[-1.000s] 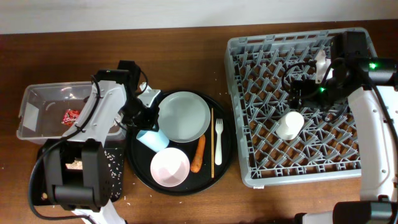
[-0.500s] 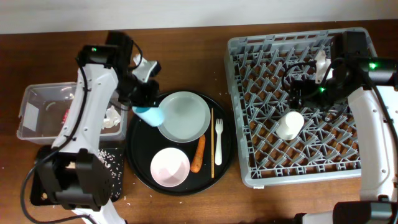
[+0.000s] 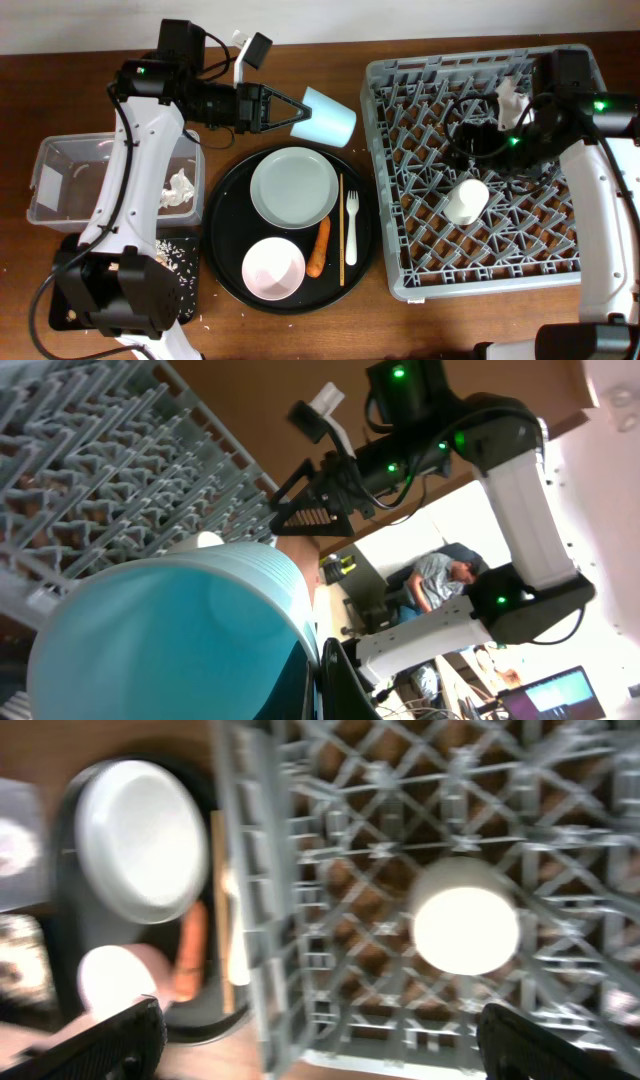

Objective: Sort waste into correct bins and load items into the dishwasher rack
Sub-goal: 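Pass the light-blue cup from the left gripper to the right gripper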

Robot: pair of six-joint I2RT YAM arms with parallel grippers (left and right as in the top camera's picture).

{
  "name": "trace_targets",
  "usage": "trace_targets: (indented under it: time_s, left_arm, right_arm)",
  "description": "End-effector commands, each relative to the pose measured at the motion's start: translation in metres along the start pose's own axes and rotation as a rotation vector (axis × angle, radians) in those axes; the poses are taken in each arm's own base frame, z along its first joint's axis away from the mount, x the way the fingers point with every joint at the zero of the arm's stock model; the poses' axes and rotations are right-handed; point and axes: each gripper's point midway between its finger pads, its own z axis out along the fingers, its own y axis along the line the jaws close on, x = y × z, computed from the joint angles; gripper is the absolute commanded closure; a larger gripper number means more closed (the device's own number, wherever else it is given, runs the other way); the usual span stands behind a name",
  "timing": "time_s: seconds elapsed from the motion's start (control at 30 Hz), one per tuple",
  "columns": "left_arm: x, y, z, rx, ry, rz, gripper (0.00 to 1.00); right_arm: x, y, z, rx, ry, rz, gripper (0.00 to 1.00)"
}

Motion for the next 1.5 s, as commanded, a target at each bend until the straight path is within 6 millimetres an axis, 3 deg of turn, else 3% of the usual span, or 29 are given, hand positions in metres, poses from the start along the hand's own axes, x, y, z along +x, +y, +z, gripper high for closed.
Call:
trace_targets:
  time_s: [0.0,0.1,0.13,0.27,0.37,0.6,0.67,0.8,1.0,1.1,1.2,1.33,1.47]
  left_arm:
    - [-0.008,-0.021,-0.003,0.088,-0.034,0.061,1.00]
    - [-0.004,-0.029,0.011,0.123,-0.006,0.074,1.00]
    - [-0.002,-0.031,0.017,0.133,0.004,0.081,1.00]
    - [0.004,-0.042,0.037,0.182,0.043,0.119,1.00]
    - [0.004,-0.050,0.050,0.217,0.062,0.183,1.00]
    - [0.005,-0.053,0.053,0.234,0.065,0.192,1.00]
    - [0.004,-0.053,0.053,0.234,0.064,0.191,1.00]
    - [0.004,-0.052,0.052,0.230,0.062,0.191,1.00]
    - [0.004,-0.052,0.052,0.229,0.062,0.191,1.00]
    - [0.004,-0.052,0.052,0.229,0.062,0.192,1.00]
    - [0.003,-0.052,0.052,0.231,0.059,0.212,1.00]
    - [-0.005,-0.048,0.045,0.220,0.039,0.264,1.00]
    - [-0.009,-0.046,0.042,0.213,0.027,0.303,1.00]
  right_arm:
    - [-0.002,0.061,-0.013,-0.349,-0.026,-0.106,0.01]
    - [0.001,0.113,-0.043,-0.699,-0.088,-0.287,0.00]
    - [0.002,0.120,-0.050,-0.754,-0.102,-0.309,0.00]
    - [0.004,0.127,-0.053,-0.792,-0.101,-0.318,0.02]
    - [0.011,0.144,-0.051,-0.822,-0.082,-0.368,0.01]
    - [0.022,0.185,-0.045,-0.872,-0.086,-0.546,0.00]
    - [0.020,0.185,-0.046,-0.872,-0.096,-0.553,0.11]
    - [0.016,0.183,-0.048,-0.881,-0.114,-0.548,0.21]
    - [0.003,0.179,-0.060,-0.928,-0.178,-0.551,0.23]
    - [-0.003,0.171,-0.068,-0.955,-0.199,-0.521,0.28]
    - [0.000,0.171,-0.068,-0.954,-0.187,-0.512,0.27]
    - [-0.001,0.169,-0.066,-0.941,-0.186,-0.507,0.12]
    - [-0.005,0.170,-0.067,-0.942,-0.212,-0.533,0.11]
